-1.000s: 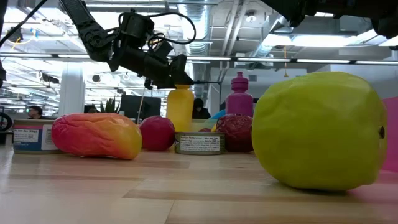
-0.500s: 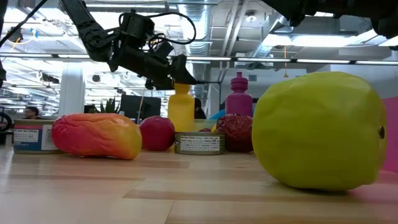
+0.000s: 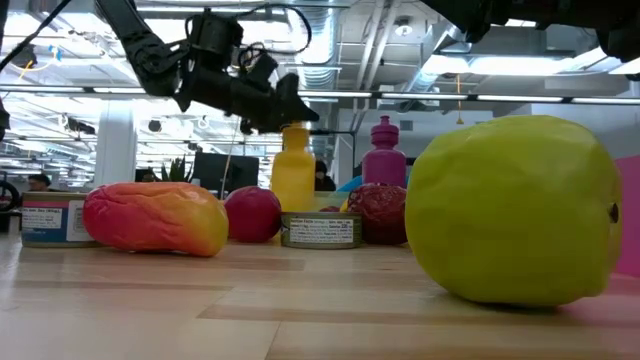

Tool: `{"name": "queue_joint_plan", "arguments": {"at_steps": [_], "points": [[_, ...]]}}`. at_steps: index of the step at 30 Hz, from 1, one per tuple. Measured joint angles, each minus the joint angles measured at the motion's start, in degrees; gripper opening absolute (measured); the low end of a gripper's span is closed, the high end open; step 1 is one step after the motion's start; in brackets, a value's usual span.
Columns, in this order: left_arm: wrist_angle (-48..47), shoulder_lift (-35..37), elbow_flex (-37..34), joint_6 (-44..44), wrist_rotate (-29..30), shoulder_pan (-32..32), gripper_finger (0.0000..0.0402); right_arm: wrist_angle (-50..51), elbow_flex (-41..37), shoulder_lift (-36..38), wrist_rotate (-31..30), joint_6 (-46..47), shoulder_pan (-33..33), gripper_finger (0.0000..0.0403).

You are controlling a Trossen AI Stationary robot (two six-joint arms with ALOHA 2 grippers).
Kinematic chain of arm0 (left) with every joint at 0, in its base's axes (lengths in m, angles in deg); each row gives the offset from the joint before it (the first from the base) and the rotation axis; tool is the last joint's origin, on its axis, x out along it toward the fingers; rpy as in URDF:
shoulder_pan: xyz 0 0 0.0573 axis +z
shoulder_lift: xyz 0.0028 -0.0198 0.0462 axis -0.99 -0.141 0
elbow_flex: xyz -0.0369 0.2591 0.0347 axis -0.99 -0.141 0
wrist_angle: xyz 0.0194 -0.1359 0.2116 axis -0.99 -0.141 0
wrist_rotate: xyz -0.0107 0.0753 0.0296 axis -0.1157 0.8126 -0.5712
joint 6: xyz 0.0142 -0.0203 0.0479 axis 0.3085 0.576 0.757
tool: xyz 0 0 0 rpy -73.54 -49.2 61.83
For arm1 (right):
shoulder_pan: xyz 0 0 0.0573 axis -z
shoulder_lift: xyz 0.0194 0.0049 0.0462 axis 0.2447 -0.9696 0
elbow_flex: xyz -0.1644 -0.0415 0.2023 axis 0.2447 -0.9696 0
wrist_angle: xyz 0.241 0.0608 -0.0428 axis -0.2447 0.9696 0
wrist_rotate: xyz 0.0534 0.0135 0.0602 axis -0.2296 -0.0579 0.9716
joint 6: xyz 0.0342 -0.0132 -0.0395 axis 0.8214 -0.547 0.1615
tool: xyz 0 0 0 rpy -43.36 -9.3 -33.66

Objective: Pick & Place Food Item
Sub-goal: Put the yellow tumbler into the yellow bin, then adjust the blue tumbler in the yellow bin

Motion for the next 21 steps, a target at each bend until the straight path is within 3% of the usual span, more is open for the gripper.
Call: {"name": "queue_joint_plan", "arguments": {"at_steps": [11,17,21], "points": [[-6.67,11.94,0.0,2.22,-1.4,-0.08,0.0289,3.9,0.0,0.0,-1.21,2.52,2.85,0.024],[-11.31,19.29,0.0,3.25,-6.31,-1.63,0.0289,10.04,0.0,0.0,-13.66,12.19,8.73,0.024],[-14.32,23.99,0.0,2.31,-9.84,-2.63,0.0289,15.84,0.0,0.0,-18.21,20.98,14.28,0.024]]}}
